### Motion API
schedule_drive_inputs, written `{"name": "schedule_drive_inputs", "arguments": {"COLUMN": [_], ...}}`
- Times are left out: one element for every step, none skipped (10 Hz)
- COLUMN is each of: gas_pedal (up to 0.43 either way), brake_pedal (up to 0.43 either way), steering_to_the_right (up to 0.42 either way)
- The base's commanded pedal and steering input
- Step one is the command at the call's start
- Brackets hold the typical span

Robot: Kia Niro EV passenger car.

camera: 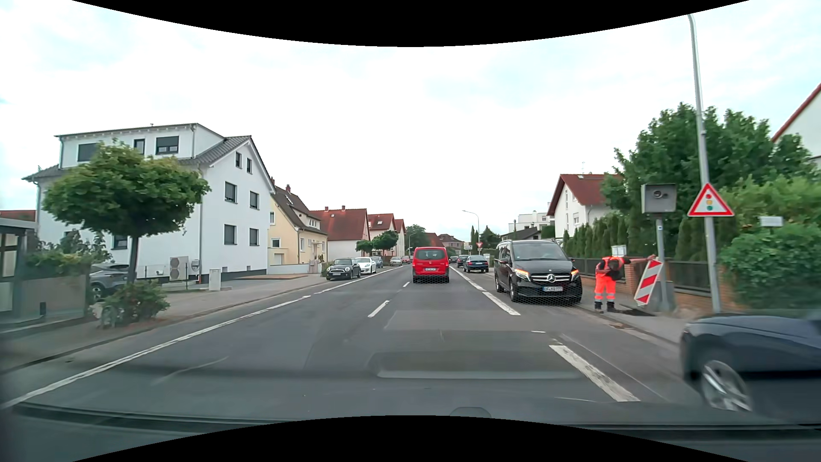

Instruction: Follow the waypoints while adhering to traffic rules and regulations

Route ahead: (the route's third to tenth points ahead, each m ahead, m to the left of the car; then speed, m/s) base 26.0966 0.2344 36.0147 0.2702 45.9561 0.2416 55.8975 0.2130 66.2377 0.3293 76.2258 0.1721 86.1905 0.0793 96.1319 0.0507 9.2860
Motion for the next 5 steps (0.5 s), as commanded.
{"name": "schedule_drive_inputs", "arguments": {"gas_pedal": [0.0, 0.0, 0.0, 0.0, 0.0], "brake_pedal": [0.171, 0.171, 0.171, 0.171, 0.171], "steering_to_the_right": [-0.003, -0.003, -0.003, -0.003, -0.003]}}
